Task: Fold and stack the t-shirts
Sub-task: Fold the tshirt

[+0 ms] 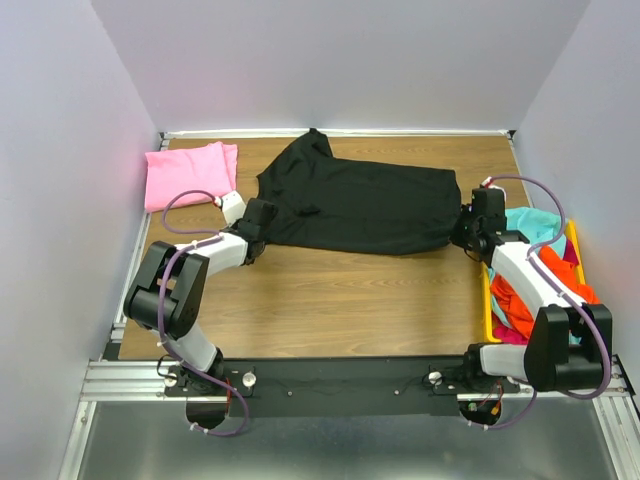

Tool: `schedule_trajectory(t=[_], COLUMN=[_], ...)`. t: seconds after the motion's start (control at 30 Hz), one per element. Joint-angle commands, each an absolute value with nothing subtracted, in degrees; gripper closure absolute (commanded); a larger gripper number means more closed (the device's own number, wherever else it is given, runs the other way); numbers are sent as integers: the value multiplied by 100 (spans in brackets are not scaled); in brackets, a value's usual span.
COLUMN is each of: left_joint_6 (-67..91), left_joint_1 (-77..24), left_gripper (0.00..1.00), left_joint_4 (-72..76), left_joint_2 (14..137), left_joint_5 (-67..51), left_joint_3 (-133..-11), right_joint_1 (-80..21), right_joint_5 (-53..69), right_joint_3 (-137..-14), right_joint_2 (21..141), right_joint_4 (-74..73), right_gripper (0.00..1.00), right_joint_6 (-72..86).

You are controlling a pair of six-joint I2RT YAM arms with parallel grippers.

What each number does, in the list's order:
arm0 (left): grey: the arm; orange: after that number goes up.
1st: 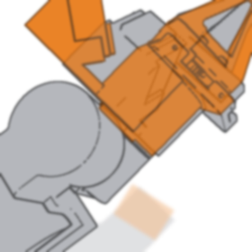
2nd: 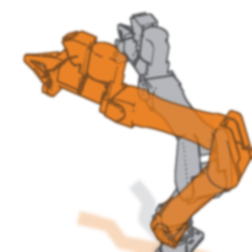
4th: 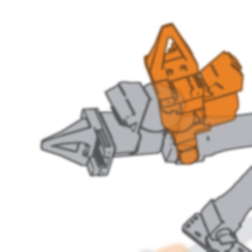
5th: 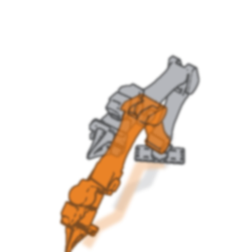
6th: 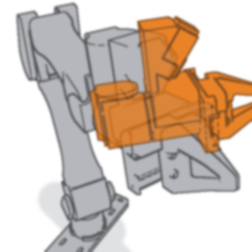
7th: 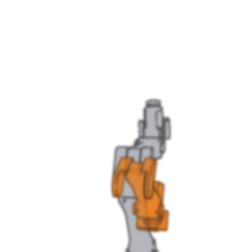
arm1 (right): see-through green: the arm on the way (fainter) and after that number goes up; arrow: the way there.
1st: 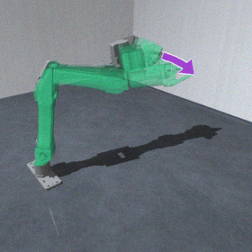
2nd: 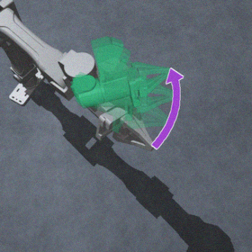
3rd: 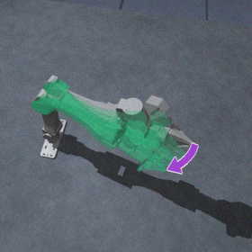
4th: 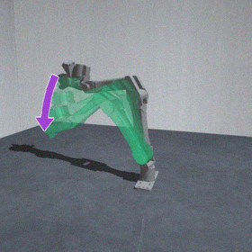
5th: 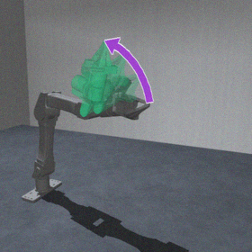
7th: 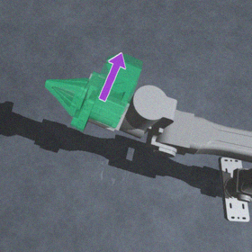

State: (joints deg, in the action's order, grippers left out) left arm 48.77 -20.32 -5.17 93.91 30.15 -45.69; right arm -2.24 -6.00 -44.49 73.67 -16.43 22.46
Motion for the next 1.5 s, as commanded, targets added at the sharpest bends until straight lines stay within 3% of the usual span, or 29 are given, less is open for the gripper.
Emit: schedule_trajectory(t=[0.0, 0.77, 0.8, 0.87, 0.9, 0.93, 1.03, 1.27, 1.37, 1.47], left_joint_6=[4719, 5326, 5370, 5502, 5528, 5554, 5476, 4529, 4001, 3859], left_joint_1=[-2004, -1995, -1995, -1995, -1995, -1995, -1995, -2644, -3259, -3498], left_gripper=[100, 100, 100, 93, 76, 52, 19, 12, 12, 12], left_joint_4=[-563, -632, -807, -957, -1089, -1142, -1300, -626, 689, 1080], left_joint_2=[9370, 7498, 7358, 7199, 6998, 6883, 6497, 6266, 6651, 7275], left_joint_5=[3313, 3304, 3374, 3489, 3594, 3647, 3814, 3658, 3359, 3069], left_joint_3=[-4536, -3481, -3472, -3419, -3358, -3349, -3331, -3516, -3542, -3910], right_joint_1=[-229, -237, -237, -237, -237, -229, -246, -457, -579, -668], right_joint_5=[-510, -1160, -1186, -1283, -1309, -1344, -1345, -1021, -914, -940], right_joint_3=[-4324, -3973, -3990, -3999, -3990, -4016, -4043, -4175, -4306, -4578], right_joint_2=[7198, 6952, 6943, 6900, 6847, 6812, 6654, 6495, 6705, 6978], right_joint_4=[-1591, -1758, -1767, -1775, -1793, -1793, -1819, -1557, -1372, -1371], right_gripper=[87, 91, 87, 71, 46, 36, 23, 20, 20, 20], right_joint_6=[2197, 2487, 2496, 2505, 2505, 2505, 2444, 2338, 2355, 2338])
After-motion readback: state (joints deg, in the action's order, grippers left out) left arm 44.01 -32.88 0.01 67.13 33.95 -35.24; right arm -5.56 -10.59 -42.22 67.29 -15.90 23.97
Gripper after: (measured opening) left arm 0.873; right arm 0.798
